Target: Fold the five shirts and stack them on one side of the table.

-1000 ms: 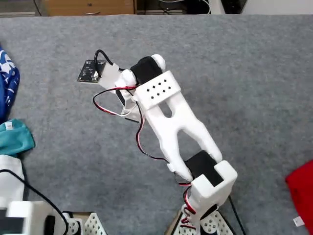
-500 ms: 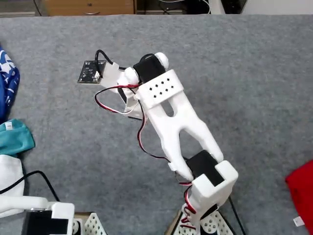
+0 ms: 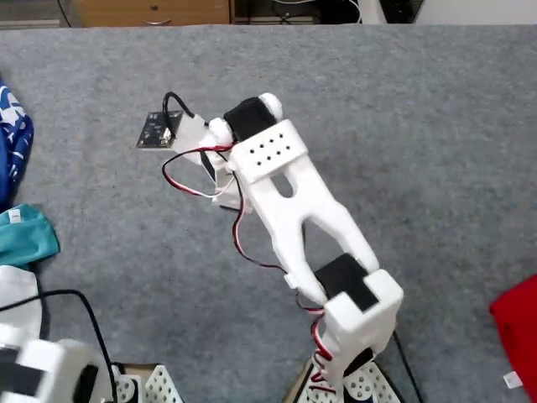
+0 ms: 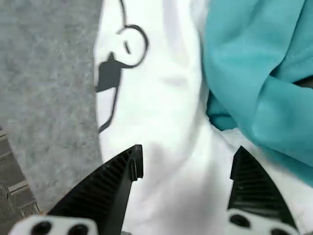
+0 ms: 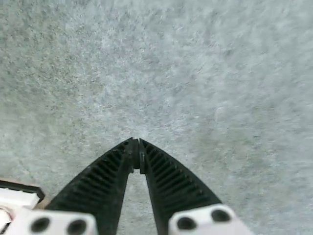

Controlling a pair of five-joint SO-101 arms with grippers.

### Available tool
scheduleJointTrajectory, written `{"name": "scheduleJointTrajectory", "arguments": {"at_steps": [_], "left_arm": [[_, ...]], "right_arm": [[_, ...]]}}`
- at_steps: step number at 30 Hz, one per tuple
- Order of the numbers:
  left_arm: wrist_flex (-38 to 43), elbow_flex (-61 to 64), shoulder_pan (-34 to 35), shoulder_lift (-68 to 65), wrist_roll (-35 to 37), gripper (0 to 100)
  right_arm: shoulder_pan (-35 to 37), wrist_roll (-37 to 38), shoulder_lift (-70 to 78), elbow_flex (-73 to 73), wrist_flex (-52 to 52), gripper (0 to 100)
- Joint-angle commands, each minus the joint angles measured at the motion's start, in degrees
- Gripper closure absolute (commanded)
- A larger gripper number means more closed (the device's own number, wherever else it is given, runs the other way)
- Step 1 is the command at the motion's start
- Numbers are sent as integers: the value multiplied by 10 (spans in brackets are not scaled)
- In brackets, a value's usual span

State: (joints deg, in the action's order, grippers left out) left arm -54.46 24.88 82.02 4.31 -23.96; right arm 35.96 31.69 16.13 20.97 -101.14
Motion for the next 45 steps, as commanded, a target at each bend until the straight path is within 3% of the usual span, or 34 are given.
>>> {"name": "scheduleJointTrajectory", "arguments": {"at_steps": [1,5,9,15,23,30,37,41,45], "left_arm": [[-48,-105,-30,-92,-7,712],[-180,-237,-41,-184,-7,778],[-281,-356,-45,-234,-9,980],[-454,-520,-86,-239,-12,981],[-463,-714,-171,-135,113,981],[-462,-814,-356,31,233,981],[-462,-847,-648,154,248,981],[-462,-801,-813,178,248,981],[-462,-673,-907,180,249,979]], "right_arm": [[-12,-25,7,-2,-10,992],[-12,-25,8,3,-10,992],[-12,-25,8,1,-10,992],[-14,-25,7,3,-9,992],[-103,-25,7,4,-8,993],[-239,-38,-33,-5,-9,993],[-368,-10,-200,-58,-7,993],[-442,15,-301,-132,-5,993],[-490,46,-393,-225,11,993]]}}
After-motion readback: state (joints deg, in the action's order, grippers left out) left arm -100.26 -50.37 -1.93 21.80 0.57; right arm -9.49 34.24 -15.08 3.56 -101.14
